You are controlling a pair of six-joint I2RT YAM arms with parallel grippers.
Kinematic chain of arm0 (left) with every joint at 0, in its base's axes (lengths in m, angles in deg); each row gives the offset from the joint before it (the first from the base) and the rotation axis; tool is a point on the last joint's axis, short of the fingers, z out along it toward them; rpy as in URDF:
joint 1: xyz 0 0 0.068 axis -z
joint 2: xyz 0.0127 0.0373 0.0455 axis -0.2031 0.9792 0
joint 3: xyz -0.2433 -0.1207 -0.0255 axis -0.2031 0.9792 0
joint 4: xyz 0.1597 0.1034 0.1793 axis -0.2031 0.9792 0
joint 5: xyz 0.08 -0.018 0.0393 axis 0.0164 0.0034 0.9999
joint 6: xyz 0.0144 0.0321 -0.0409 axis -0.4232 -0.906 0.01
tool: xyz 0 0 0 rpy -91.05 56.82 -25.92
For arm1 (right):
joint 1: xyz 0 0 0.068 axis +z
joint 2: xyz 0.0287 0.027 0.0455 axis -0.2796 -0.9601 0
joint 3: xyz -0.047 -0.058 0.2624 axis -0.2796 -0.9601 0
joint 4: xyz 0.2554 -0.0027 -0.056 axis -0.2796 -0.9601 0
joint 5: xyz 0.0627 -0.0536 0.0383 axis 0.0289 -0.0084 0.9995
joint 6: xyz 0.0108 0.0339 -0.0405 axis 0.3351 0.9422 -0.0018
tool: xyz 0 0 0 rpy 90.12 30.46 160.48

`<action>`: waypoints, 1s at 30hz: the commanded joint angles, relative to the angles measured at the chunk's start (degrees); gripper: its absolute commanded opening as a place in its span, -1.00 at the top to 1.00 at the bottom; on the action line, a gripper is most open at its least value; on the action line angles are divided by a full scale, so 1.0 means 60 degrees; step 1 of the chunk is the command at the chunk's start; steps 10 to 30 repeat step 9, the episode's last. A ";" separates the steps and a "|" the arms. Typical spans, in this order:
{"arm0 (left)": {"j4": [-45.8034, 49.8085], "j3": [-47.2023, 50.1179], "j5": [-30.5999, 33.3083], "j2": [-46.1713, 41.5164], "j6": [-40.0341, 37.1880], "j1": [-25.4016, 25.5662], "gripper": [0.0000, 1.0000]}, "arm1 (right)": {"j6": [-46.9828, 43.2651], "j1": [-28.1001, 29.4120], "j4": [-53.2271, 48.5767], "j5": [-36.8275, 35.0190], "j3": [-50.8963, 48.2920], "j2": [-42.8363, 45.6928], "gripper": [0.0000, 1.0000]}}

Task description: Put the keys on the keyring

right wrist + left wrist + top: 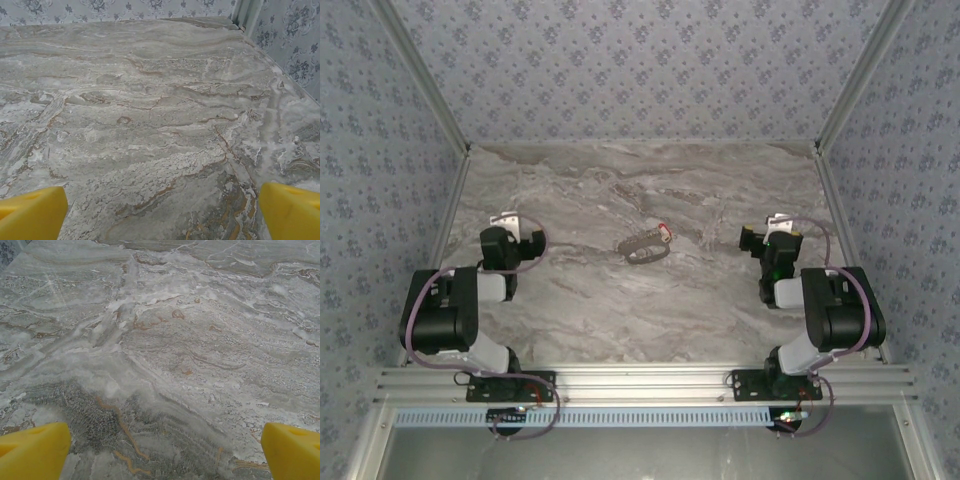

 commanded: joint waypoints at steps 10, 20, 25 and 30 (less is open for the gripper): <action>-0.0352 -0.0168 0.0044 -0.0023 -0.0071 0.0024 -0.95 | -0.0119 -0.0357 -0.0350 0.1006 0.0322 0.0004 -1.00; -0.0352 -0.0168 0.0044 -0.0023 -0.0071 0.0024 -0.95 | -0.0119 -0.0357 -0.0350 0.1006 0.0322 0.0004 -1.00; -0.0352 -0.0168 0.0044 -0.0023 -0.0071 0.0024 -0.95 | -0.0119 -0.0357 -0.0350 0.1006 0.0322 0.0004 -1.00; -0.0352 -0.0168 0.0044 -0.0023 -0.0071 0.0024 -0.95 | -0.0119 -0.0357 -0.0350 0.1006 0.0322 0.0004 -1.00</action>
